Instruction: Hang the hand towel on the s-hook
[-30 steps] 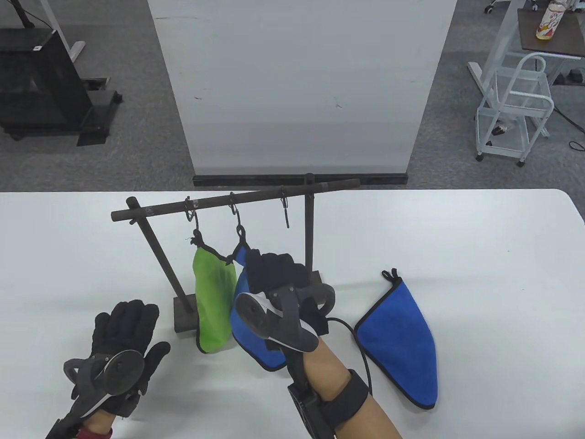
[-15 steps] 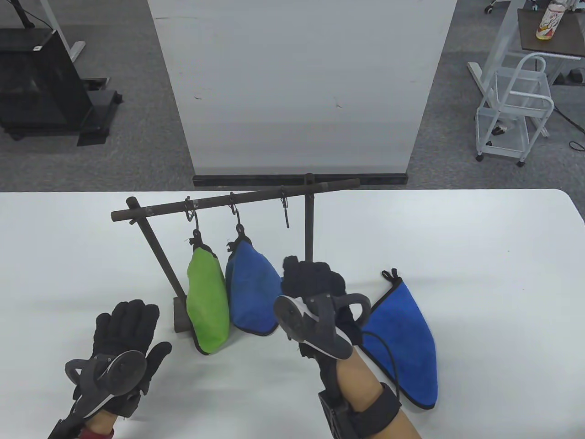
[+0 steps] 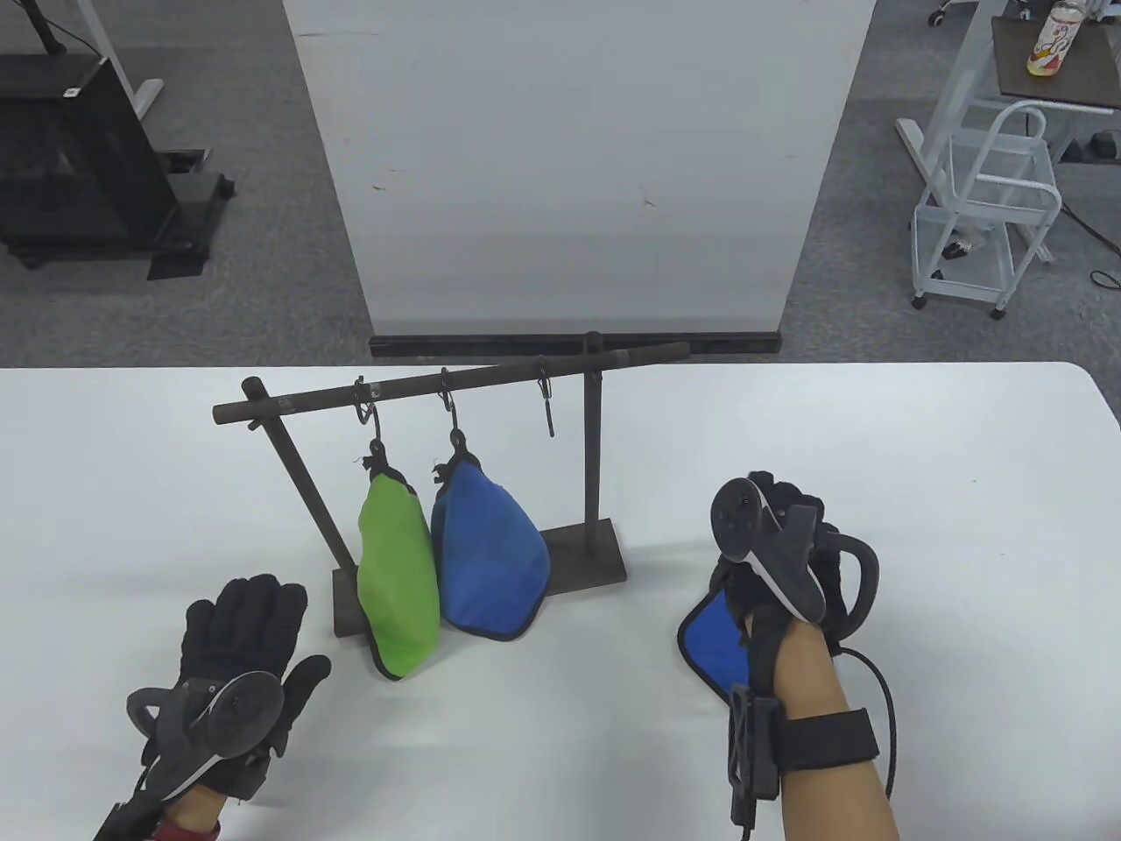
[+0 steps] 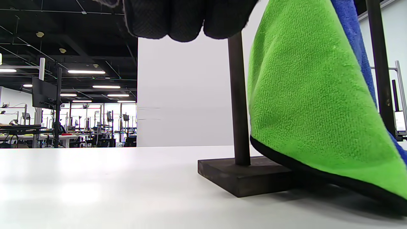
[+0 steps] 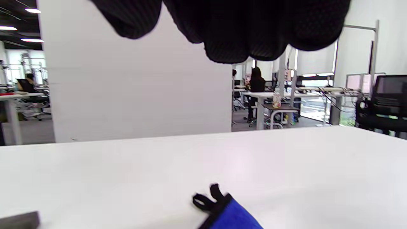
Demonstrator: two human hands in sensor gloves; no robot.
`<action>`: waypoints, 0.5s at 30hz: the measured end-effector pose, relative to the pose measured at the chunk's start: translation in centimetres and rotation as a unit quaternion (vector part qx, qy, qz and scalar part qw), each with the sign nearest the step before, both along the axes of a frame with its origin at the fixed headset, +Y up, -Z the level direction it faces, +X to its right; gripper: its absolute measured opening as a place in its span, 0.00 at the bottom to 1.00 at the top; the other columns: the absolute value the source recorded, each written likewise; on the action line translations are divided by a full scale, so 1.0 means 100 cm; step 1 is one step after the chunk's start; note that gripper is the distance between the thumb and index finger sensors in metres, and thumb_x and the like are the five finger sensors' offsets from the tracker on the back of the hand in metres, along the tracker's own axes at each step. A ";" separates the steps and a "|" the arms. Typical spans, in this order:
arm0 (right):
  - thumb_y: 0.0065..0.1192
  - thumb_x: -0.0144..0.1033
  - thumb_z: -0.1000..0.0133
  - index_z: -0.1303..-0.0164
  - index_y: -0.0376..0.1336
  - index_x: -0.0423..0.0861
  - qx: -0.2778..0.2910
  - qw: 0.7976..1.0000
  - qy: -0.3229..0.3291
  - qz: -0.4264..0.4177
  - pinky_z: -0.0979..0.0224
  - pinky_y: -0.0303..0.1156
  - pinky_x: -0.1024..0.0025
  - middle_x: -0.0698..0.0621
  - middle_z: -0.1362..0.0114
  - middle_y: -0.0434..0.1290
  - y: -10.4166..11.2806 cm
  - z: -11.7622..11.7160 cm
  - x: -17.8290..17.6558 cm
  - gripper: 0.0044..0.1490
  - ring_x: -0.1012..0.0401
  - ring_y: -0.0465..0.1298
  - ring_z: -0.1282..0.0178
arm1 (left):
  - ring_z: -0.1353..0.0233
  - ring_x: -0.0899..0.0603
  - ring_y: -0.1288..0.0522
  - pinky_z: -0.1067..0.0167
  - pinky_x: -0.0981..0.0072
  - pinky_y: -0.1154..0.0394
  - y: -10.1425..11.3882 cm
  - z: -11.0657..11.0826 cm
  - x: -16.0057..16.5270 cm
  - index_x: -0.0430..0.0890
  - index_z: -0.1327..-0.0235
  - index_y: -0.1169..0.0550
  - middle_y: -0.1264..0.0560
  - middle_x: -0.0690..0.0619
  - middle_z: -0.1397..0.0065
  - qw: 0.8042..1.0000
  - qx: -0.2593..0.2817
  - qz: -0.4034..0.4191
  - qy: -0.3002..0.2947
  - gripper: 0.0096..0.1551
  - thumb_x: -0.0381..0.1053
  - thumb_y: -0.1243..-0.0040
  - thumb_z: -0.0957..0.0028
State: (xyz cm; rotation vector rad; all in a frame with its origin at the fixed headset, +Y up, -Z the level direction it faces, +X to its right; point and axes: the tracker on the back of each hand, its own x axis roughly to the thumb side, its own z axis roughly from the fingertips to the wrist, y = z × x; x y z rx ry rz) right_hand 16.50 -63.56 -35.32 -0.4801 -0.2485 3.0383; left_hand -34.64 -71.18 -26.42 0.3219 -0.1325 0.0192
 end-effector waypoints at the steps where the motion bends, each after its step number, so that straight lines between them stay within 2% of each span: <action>1: 0.62 0.48 0.49 0.33 0.62 0.47 -0.011 1.000 -0.009 -0.004 0.39 0.74 0.51 0.42 0.31 0.72 -0.006 -0.003 0.005 0.35 0.42 0.73 0.32 | 0.17 0.36 0.43 0.21 0.38 0.51 0.000 0.000 0.000 0.55 0.24 0.39 0.44 0.49 0.16 1.000 -0.001 0.000 0.000 0.49 0.73 0.62 0.61; 6: 0.62 0.47 0.49 0.32 0.62 0.47 -0.061 0.997 -0.047 -0.016 0.38 0.74 0.51 0.42 0.30 0.71 -0.031 -0.013 0.024 0.35 0.42 0.72 0.31 | 0.17 0.36 0.43 0.21 0.38 0.51 0.000 -0.001 0.000 0.55 0.24 0.39 0.44 0.49 0.16 1.000 -0.005 -0.002 0.003 0.49 0.73 0.62 0.61; 9: 0.62 0.45 0.49 0.32 0.61 0.46 -0.086 0.993 -0.056 -0.060 0.37 0.73 0.50 0.41 0.29 0.70 -0.044 -0.019 0.030 0.35 0.41 0.70 0.30 | 0.17 0.36 0.43 0.21 0.38 0.51 0.000 -0.001 0.000 0.55 0.24 0.39 0.44 0.49 0.16 1.000 -0.007 -0.003 0.005 0.49 0.73 0.62 0.61; 11: 0.62 0.44 0.49 0.31 0.60 0.46 -0.084 0.991 -0.063 -0.083 0.37 0.72 0.49 0.41 0.28 0.69 -0.054 -0.024 0.031 0.36 0.41 0.69 0.30 | 0.17 0.36 0.43 0.21 0.38 0.51 0.000 -0.002 0.000 0.55 0.24 0.39 0.44 0.49 0.16 1.000 -0.010 -0.002 0.006 0.49 0.73 0.62 0.61; 15: 0.62 0.44 0.49 0.30 0.59 0.46 -0.124 0.986 -0.082 -0.070 0.35 0.71 0.49 0.40 0.27 0.68 -0.070 -0.033 0.038 0.37 0.41 0.68 0.28 | 0.17 0.36 0.43 0.21 0.39 0.51 0.000 -0.002 -0.001 0.55 0.24 0.38 0.43 0.49 0.16 1.000 -0.010 0.000 0.007 0.48 0.73 0.62 0.61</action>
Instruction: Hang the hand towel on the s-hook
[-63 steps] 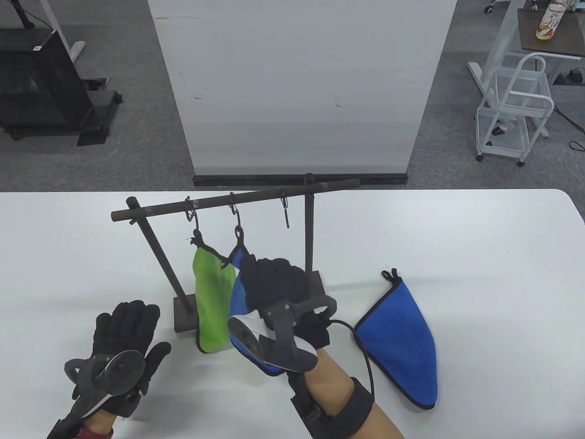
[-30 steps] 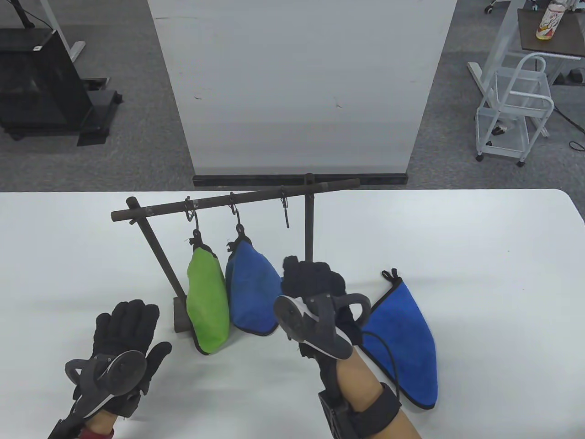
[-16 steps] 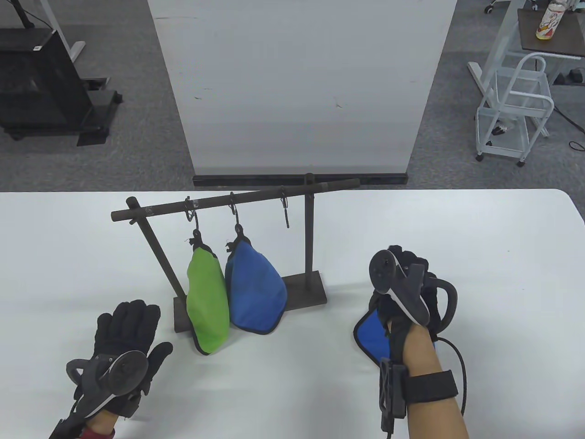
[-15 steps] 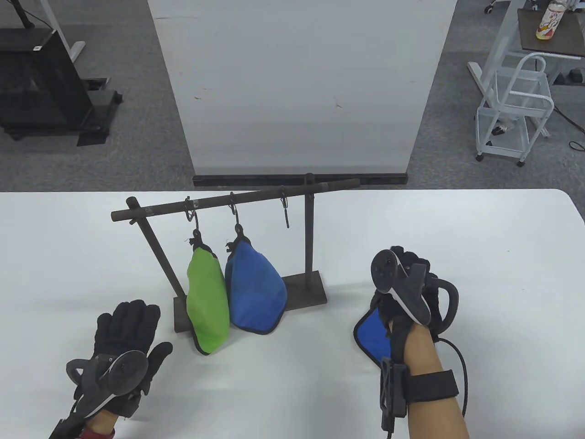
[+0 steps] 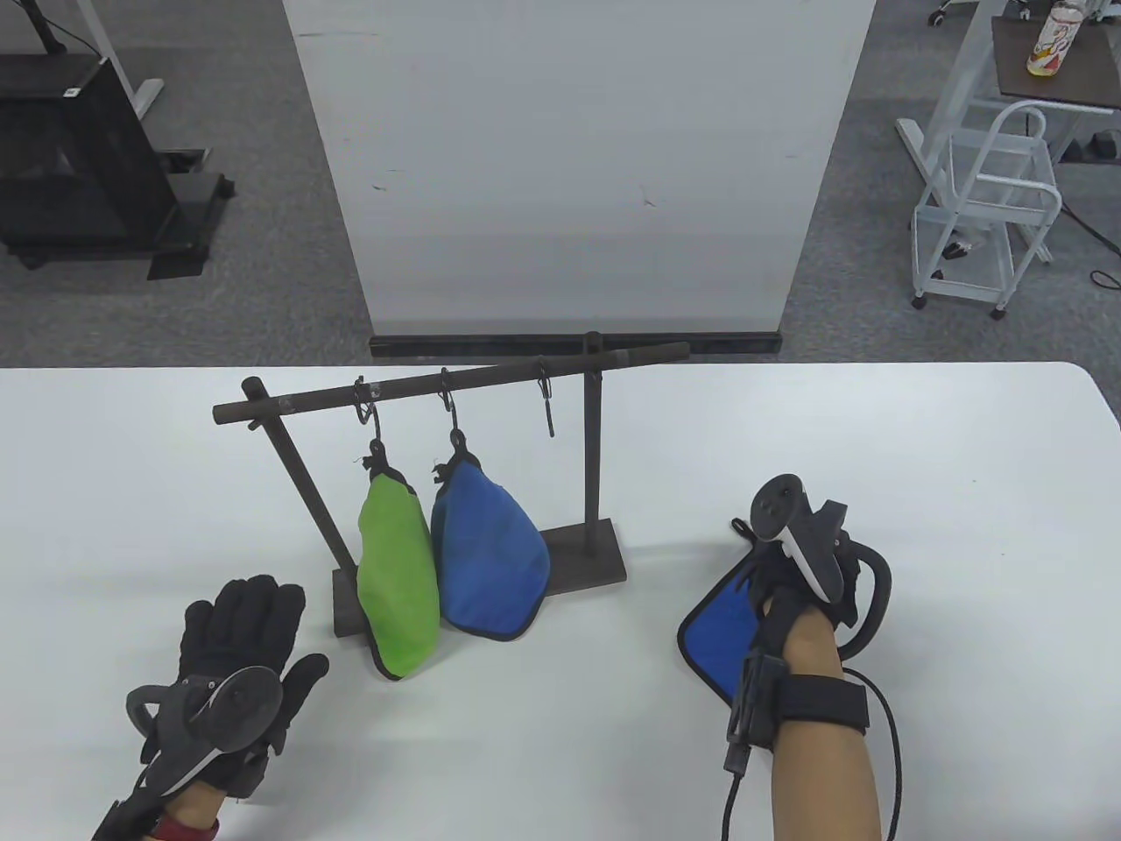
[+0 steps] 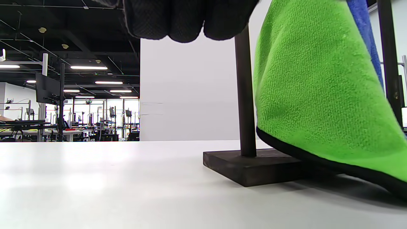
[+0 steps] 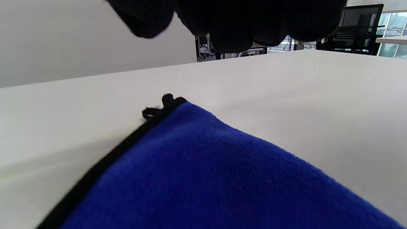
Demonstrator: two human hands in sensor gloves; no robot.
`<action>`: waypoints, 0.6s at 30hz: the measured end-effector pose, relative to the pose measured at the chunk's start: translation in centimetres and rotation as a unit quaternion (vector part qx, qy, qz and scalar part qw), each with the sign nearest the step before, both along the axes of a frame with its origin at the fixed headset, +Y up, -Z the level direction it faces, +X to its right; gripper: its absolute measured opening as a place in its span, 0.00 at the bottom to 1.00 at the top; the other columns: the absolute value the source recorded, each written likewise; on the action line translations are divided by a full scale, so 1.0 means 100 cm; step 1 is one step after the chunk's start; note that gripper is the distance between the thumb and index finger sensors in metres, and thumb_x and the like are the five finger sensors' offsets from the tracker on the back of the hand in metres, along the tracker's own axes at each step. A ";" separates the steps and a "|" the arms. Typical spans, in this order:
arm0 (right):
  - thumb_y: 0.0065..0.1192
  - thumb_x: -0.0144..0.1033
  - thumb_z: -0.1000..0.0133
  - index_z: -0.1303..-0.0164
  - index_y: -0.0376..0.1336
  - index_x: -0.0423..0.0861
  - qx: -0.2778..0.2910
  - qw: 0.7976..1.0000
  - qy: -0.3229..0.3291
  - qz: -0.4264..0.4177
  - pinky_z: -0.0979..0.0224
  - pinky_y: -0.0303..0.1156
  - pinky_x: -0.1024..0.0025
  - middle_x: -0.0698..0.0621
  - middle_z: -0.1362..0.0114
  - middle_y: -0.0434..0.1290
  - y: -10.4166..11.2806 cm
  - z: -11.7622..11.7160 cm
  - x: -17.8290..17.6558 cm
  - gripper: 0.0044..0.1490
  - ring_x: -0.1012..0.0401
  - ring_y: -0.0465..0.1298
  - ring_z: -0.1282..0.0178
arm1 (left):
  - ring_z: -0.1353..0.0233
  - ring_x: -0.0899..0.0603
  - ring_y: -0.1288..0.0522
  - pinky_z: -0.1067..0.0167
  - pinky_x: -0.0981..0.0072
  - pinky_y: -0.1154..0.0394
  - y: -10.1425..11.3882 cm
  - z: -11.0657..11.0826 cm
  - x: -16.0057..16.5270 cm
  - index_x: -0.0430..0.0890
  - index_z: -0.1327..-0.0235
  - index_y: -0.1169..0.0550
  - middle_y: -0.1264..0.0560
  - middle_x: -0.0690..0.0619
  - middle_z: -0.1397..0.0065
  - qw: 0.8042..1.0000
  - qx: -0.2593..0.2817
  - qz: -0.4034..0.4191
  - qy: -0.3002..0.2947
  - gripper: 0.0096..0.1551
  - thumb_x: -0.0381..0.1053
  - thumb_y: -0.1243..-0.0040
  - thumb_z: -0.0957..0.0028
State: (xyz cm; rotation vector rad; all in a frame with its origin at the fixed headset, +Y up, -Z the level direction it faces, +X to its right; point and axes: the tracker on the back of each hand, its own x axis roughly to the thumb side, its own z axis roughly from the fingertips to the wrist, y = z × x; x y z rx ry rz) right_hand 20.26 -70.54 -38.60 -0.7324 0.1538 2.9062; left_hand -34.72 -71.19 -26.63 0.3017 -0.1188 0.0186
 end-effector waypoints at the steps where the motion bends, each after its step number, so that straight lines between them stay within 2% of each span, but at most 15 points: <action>1: 0.62 0.44 0.49 0.30 0.59 0.45 -0.011 1.000 -0.012 -0.003 0.34 0.68 0.46 0.39 0.27 0.67 -0.005 -0.002 0.003 0.37 0.39 0.66 0.28 | 0.17 0.36 0.43 0.21 0.39 0.51 0.000 0.000 0.000 0.55 0.24 0.38 0.43 0.49 0.16 1.000 0.001 0.000 0.002 0.49 0.73 0.62 0.61; 4: 0.62 0.46 0.49 0.27 0.57 0.44 -0.041 0.998 -0.049 -0.021 0.32 0.65 0.44 0.37 0.25 0.64 -0.018 -0.005 0.007 0.40 0.37 0.62 0.26 | 0.17 0.36 0.43 0.21 0.39 0.51 0.001 -0.001 -0.002 0.55 0.24 0.38 0.43 0.49 0.16 1.000 0.000 0.002 0.006 0.48 0.73 0.62 0.61; 11: 0.61 0.49 0.48 0.24 0.51 0.41 -0.093 0.993 -0.063 -0.019 0.31 0.61 0.44 0.35 0.23 0.60 -0.035 -0.012 0.008 0.46 0.36 0.56 0.25 | 0.17 0.36 0.43 0.21 0.39 0.51 0.000 -0.002 -0.004 0.55 0.24 0.38 0.44 0.49 0.16 1.000 -0.007 0.000 0.011 0.48 0.73 0.62 0.61; 13: 0.60 0.52 0.48 0.23 0.48 0.41 -0.110 0.992 -0.065 -0.014 0.30 0.57 0.44 0.34 0.21 0.54 -0.039 -0.014 0.007 0.49 0.36 0.50 0.24 | 0.17 0.36 0.43 0.21 0.39 0.51 0.000 -0.003 -0.005 0.55 0.24 0.38 0.44 0.49 0.16 1.000 -0.010 0.000 0.013 0.48 0.73 0.62 0.61; 16: 0.60 0.52 0.48 0.23 0.49 0.41 -0.134 0.989 -0.066 -0.014 0.29 0.56 0.44 0.34 0.20 0.51 -0.045 -0.016 0.005 0.49 0.36 0.48 0.23 | 0.17 0.36 0.43 0.22 0.39 0.51 -0.001 -0.004 -0.008 0.55 0.24 0.38 0.43 0.49 0.16 1.000 -0.013 0.002 0.018 0.48 0.73 0.62 0.61; 18: 0.60 0.52 0.48 0.24 0.53 0.41 -0.142 0.988 -0.065 -0.012 0.29 0.56 0.44 0.35 0.20 0.52 -0.049 -0.017 0.003 0.46 0.36 0.48 0.24 | 0.17 0.36 0.43 0.22 0.39 0.51 -0.001 -0.004 -0.009 0.55 0.24 0.38 0.43 0.49 0.16 1.000 -0.013 0.004 0.019 0.48 0.73 0.62 0.61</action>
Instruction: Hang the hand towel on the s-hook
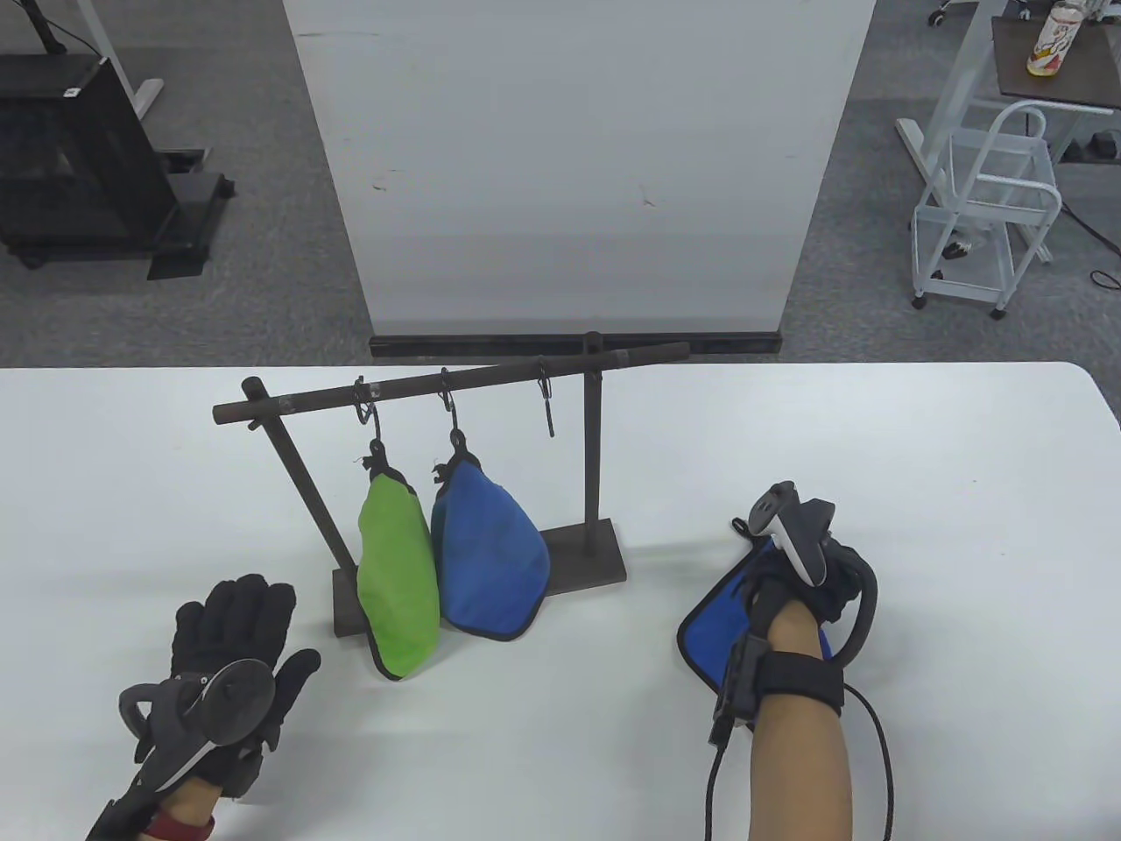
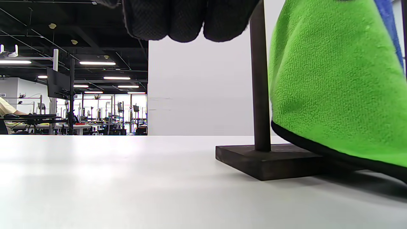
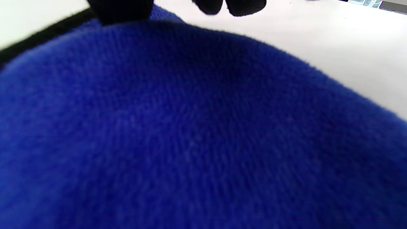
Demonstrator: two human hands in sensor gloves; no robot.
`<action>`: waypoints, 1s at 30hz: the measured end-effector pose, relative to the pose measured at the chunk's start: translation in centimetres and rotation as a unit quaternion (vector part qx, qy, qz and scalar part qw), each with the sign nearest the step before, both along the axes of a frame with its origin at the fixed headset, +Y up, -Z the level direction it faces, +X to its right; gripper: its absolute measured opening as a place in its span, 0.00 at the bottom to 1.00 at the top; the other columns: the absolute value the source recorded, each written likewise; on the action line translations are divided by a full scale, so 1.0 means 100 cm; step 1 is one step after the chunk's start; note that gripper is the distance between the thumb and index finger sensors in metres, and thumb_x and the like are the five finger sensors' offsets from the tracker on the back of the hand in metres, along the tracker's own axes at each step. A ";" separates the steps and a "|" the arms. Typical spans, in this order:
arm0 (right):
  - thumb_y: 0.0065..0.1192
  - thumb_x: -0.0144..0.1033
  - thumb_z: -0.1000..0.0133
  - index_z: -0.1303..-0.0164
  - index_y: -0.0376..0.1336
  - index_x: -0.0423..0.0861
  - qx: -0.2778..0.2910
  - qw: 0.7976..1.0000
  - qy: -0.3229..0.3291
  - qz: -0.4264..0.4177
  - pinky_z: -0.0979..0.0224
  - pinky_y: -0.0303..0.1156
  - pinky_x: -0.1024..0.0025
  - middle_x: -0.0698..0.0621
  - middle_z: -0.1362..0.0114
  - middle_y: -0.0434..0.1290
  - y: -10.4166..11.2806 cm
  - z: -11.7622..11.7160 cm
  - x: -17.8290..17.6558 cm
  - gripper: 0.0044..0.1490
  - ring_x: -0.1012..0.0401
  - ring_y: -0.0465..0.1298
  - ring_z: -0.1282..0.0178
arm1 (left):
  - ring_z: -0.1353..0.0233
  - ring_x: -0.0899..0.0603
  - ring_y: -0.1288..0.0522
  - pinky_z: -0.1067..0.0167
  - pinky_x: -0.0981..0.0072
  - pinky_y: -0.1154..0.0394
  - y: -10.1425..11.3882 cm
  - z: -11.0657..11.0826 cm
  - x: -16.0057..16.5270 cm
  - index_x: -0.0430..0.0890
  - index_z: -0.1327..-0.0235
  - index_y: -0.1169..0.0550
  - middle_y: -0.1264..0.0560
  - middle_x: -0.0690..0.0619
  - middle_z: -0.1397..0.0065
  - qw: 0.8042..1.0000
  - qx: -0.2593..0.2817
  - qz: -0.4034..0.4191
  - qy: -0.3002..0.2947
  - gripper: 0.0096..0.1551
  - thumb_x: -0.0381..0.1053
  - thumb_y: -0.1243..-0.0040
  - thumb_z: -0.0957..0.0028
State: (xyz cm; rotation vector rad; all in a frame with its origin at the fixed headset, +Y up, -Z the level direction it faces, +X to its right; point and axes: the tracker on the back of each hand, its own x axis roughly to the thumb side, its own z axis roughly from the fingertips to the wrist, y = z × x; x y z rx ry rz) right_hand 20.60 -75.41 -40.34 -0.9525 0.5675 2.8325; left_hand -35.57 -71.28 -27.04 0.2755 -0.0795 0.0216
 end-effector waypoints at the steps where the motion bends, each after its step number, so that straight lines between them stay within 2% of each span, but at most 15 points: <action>1: 0.60 0.52 0.48 0.24 0.54 0.42 -0.003 1.000 0.002 0.002 0.29 0.56 0.44 0.35 0.21 0.52 -0.001 0.000 -0.001 0.45 0.36 0.48 0.24 | 0.17 0.36 0.43 0.22 0.39 0.51 0.000 0.000 0.000 0.55 0.24 0.38 0.43 0.49 0.16 1.000 0.000 0.000 0.000 0.48 0.73 0.62 0.61; 5: 0.62 0.51 0.49 0.31 0.57 0.42 -0.009 1.000 0.006 0.017 0.30 0.57 0.45 0.37 0.23 0.56 -0.009 -0.001 -0.004 0.40 0.37 0.51 0.25 | 0.17 0.36 0.42 0.22 0.39 0.51 0.000 0.000 0.000 0.55 0.24 0.37 0.43 0.49 0.16 1.000 0.000 0.000 -0.001 0.48 0.73 0.63 0.61; 10: 0.66 0.47 0.51 0.47 0.64 0.47 0.026 0.999 0.021 0.035 0.33 0.63 0.47 0.42 0.34 0.67 -0.007 -0.002 -0.009 0.27 0.41 0.62 0.30 | 0.17 0.36 0.42 0.22 0.39 0.51 -0.001 0.000 0.001 0.55 0.24 0.37 0.43 0.49 0.16 1.000 -0.001 0.000 -0.002 0.48 0.73 0.62 0.61; 15: 0.69 0.47 0.54 0.52 0.65 0.48 0.045 0.998 0.035 0.031 0.36 0.67 0.48 0.44 0.41 0.73 0.000 0.002 -0.010 0.24 0.44 0.69 0.36 | 0.17 0.36 0.42 0.22 0.39 0.51 -0.001 0.000 0.001 0.55 0.24 0.37 0.43 0.49 0.16 1.000 0.000 0.002 -0.004 0.48 0.73 0.62 0.61; 23: 0.72 0.47 0.55 0.56 0.66 0.50 0.113 0.992 0.049 -0.028 0.40 0.71 0.51 0.46 0.47 0.75 0.036 0.017 -0.010 0.22 0.46 0.73 0.41 | 0.17 0.36 0.42 0.22 0.39 0.51 0.000 0.002 0.002 0.55 0.25 0.37 0.43 0.49 0.17 1.000 0.009 0.004 -0.008 0.48 0.73 0.62 0.61; 28: 0.72 0.46 0.56 0.57 0.67 0.50 0.180 0.979 0.094 -0.005 0.40 0.71 0.50 0.46 0.49 0.76 0.065 0.031 -0.025 0.22 0.47 0.73 0.42 | 0.17 0.36 0.43 0.22 0.39 0.51 0.000 0.003 0.004 0.55 0.25 0.38 0.43 0.49 0.17 1.000 0.014 0.007 -0.010 0.48 0.73 0.62 0.61; 30: 0.73 0.46 0.56 0.57 0.67 0.50 0.219 0.968 0.122 0.013 0.40 0.71 0.50 0.46 0.49 0.76 0.079 0.040 -0.037 0.22 0.47 0.73 0.42 | 0.17 0.36 0.43 0.22 0.39 0.50 0.001 0.004 0.005 0.55 0.24 0.38 0.43 0.49 0.17 1.000 0.017 0.007 -0.012 0.48 0.73 0.62 0.61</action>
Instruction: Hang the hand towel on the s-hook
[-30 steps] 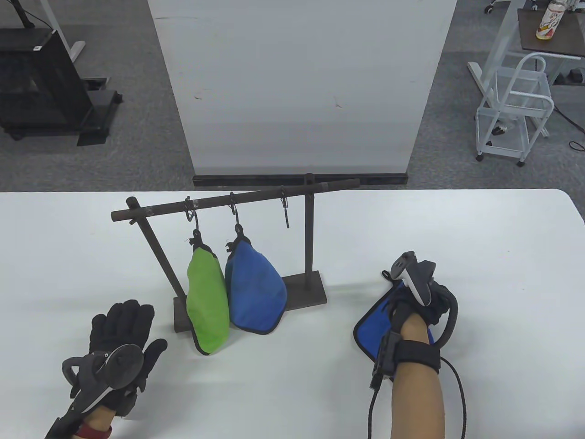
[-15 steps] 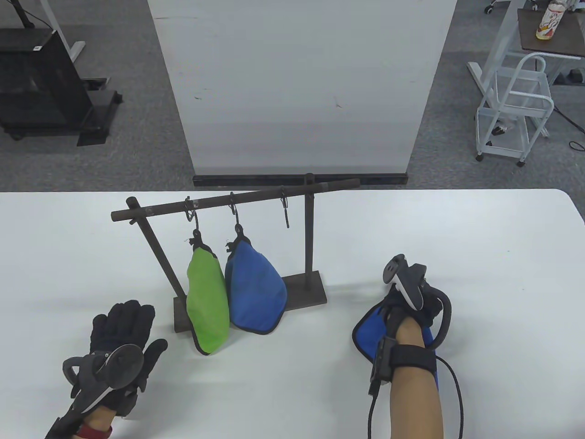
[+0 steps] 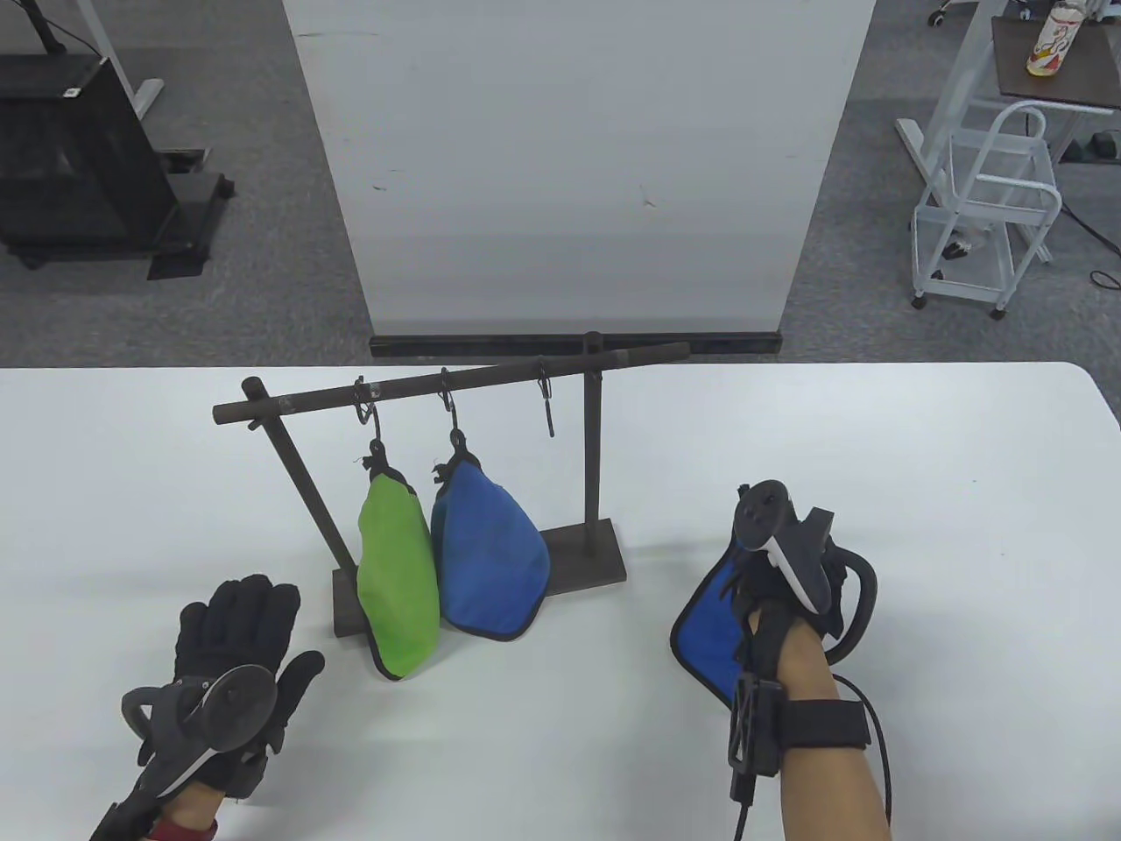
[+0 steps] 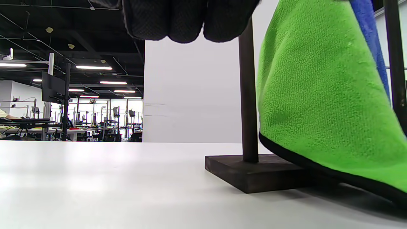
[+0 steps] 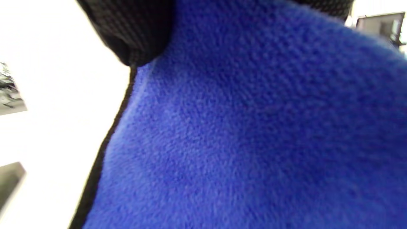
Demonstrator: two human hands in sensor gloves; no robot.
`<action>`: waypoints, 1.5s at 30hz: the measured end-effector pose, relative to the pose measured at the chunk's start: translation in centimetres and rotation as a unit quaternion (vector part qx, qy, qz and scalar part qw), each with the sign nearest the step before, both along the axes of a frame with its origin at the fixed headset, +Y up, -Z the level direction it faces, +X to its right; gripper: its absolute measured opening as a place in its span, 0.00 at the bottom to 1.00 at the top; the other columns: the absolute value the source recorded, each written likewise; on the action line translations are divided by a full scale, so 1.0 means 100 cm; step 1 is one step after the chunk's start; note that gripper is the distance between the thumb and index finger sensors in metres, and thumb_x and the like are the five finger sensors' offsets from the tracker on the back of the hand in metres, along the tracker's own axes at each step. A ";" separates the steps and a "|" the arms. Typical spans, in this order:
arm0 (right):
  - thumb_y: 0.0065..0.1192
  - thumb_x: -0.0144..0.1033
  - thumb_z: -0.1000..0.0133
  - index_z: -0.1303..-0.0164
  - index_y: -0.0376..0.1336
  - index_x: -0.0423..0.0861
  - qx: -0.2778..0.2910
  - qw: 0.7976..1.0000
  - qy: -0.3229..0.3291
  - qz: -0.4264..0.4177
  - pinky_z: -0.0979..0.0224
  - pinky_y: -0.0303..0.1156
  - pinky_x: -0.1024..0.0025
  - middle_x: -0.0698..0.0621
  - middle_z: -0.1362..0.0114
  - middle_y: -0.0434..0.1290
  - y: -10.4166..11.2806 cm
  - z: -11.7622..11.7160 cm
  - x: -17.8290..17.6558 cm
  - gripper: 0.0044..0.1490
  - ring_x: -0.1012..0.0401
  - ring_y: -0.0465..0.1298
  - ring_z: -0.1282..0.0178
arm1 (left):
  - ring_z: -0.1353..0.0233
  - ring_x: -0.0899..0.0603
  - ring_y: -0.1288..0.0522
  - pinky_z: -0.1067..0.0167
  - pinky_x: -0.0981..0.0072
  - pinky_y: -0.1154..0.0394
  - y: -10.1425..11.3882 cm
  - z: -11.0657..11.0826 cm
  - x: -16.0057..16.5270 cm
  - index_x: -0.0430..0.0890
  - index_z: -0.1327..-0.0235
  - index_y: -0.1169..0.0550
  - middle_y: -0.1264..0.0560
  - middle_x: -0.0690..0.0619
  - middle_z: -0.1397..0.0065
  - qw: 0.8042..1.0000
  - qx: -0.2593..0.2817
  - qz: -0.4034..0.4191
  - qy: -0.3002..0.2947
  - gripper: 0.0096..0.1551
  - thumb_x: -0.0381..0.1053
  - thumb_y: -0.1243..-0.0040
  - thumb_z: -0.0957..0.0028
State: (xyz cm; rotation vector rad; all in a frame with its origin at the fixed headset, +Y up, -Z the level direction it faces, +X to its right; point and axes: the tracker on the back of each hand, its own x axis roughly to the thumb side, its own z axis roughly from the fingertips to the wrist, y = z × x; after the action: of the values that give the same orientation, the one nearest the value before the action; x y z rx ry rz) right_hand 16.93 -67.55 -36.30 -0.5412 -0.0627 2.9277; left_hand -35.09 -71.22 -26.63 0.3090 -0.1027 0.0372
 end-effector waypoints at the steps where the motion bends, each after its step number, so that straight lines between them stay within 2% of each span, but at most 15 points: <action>1: 0.73 0.46 0.56 0.57 0.67 0.50 0.021 1.000 0.013 0.016 0.40 0.71 0.50 0.46 0.49 0.76 0.006 0.005 -0.007 0.21 0.47 0.73 0.42 | 0.17 0.36 0.43 0.22 0.39 0.51 0.000 0.001 0.001 0.55 0.24 0.38 0.43 0.49 0.16 1.000 0.001 0.001 -0.001 0.48 0.73 0.62 0.61; 5: 0.73 0.46 0.56 0.58 0.67 0.50 0.087 0.986 0.054 0.132 0.40 0.71 0.50 0.46 0.50 0.76 0.026 0.023 -0.032 0.21 0.47 0.74 0.42 | 0.17 0.36 0.43 0.22 0.39 0.51 0.002 0.002 0.001 0.55 0.24 0.38 0.43 0.49 0.17 1.000 0.008 0.003 -0.002 0.48 0.73 0.62 0.61; 9: 0.73 0.46 0.56 0.58 0.68 0.50 0.164 0.958 0.093 0.214 0.40 0.71 0.50 0.46 0.51 0.77 0.045 0.044 -0.058 0.21 0.48 0.74 0.42 | 0.17 0.36 0.43 0.22 0.39 0.51 0.002 0.003 0.001 0.55 0.24 0.38 0.43 0.49 0.17 1.000 0.011 0.006 -0.003 0.48 0.73 0.62 0.61; 22: 0.75 0.45 0.56 0.60 0.69 0.50 0.311 0.891 0.159 0.290 0.40 0.72 0.51 0.46 0.53 0.77 0.102 0.092 -0.110 0.20 0.49 0.75 0.44 | 0.17 0.36 0.43 0.22 0.39 0.51 0.003 0.004 0.001 0.55 0.24 0.38 0.43 0.49 0.16 1.000 0.015 0.010 0.000 0.48 0.73 0.62 0.61; 27: 0.75 0.46 0.56 0.60 0.69 0.50 0.333 0.870 0.176 0.319 0.40 0.72 0.51 0.47 0.53 0.77 0.116 0.101 -0.130 0.20 0.49 0.75 0.43 | 0.17 0.36 0.43 0.22 0.39 0.51 0.002 0.004 0.001 0.55 0.24 0.38 0.43 0.49 0.16 1.000 0.014 0.008 -0.002 0.48 0.73 0.63 0.61; 37: 0.74 0.46 0.56 0.59 0.69 0.50 0.326 0.853 0.203 0.353 0.39 0.72 0.51 0.47 0.52 0.77 0.127 0.091 -0.163 0.20 0.49 0.75 0.43 | 0.17 0.36 0.43 0.22 0.39 0.51 0.004 0.005 -0.001 0.55 0.24 0.38 0.44 0.49 0.16 1.000 0.016 0.013 0.002 0.48 0.73 0.62 0.61; 40: 0.74 0.46 0.56 0.59 0.69 0.50 0.316 0.853 0.208 0.360 0.39 0.72 0.51 0.47 0.52 0.77 0.126 0.086 -0.170 0.20 0.49 0.75 0.43 | 0.17 0.36 0.43 0.22 0.39 0.51 0.004 0.004 -0.002 0.55 0.24 0.38 0.44 0.49 0.16 1.000 0.016 0.017 0.003 0.48 0.73 0.62 0.60; 42: 0.74 0.45 0.55 0.59 0.69 0.50 0.291 0.866 0.203 0.352 0.39 0.72 0.51 0.47 0.52 0.77 0.126 0.082 -0.174 0.20 0.49 0.74 0.42 | 0.17 0.36 0.44 0.22 0.39 0.51 0.004 0.004 -0.003 0.55 0.24 0.38 0.44 0.49 0.16 1.000 0.015 0.018 0.002 0.48 0.73 0.62 0.60; 45: 0.74 0.45 0.55 0.59 0.69 0.50 0.283 0.862 0.200 0.368 0.38 0.72 0.51 0.47 0.51 0.77 0.126 0.077 -0.178 0.20 0.49 0.74 0.42 | 0.17 0.36 0.43 0.22 0.39 0.51 0.005 0.004 -0.003 0.55 0.24 0.38 0.44 0.49 0.16 1.000 0.014 0.018 0.003 0.48 0.73 0.63 0.60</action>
State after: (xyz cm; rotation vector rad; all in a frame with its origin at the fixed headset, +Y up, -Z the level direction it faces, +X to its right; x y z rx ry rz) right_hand -0.87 -54.96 -28.57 0.2645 -1.2874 3.3683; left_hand -35.41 -70.75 -26.21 0.3396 -0.0916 0.0706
